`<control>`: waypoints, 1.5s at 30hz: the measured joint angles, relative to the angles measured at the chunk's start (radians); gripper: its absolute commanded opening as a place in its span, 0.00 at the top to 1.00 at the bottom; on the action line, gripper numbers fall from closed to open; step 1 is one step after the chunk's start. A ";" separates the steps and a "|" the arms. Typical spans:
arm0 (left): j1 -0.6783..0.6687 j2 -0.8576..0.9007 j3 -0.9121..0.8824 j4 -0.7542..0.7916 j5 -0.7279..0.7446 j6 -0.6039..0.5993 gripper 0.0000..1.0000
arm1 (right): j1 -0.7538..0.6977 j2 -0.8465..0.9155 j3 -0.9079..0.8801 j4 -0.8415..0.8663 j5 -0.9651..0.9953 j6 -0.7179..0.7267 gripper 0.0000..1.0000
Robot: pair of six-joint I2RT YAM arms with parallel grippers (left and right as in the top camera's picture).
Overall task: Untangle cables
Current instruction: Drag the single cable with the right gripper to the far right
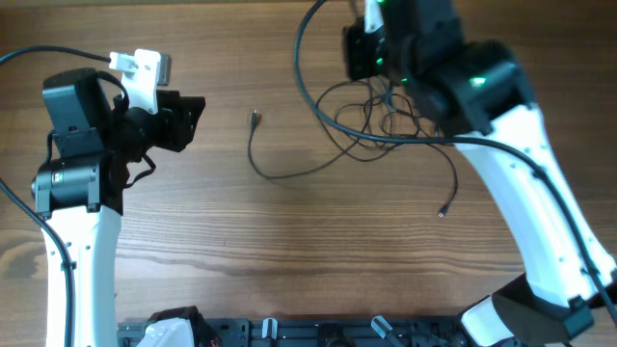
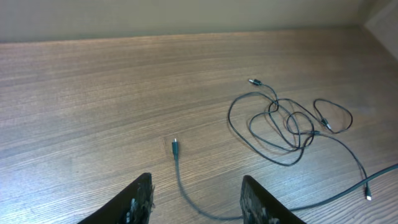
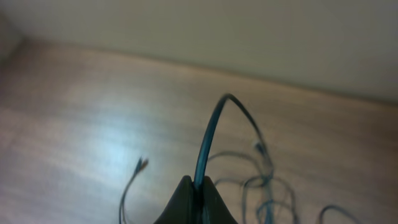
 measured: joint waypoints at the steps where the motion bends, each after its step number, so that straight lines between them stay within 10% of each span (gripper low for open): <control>1: 0.000 0.000 0.000 -0.001 0.000 0.000 0.53 | -0.006 0.000 0.031 -0.015 0.005 0.000 0.95; 16: 0.000 0.000 0.000 0.000 0.000 0.000 0.51 | -0.209 0.000 0.286 -0.235 0.116 -0.019 0.96; 45: 0.000 0.000 0.000 0.000 0.000 0.000 0.50 | -1.090 0.000 0.312 -0.316 0.084 0.016 0.95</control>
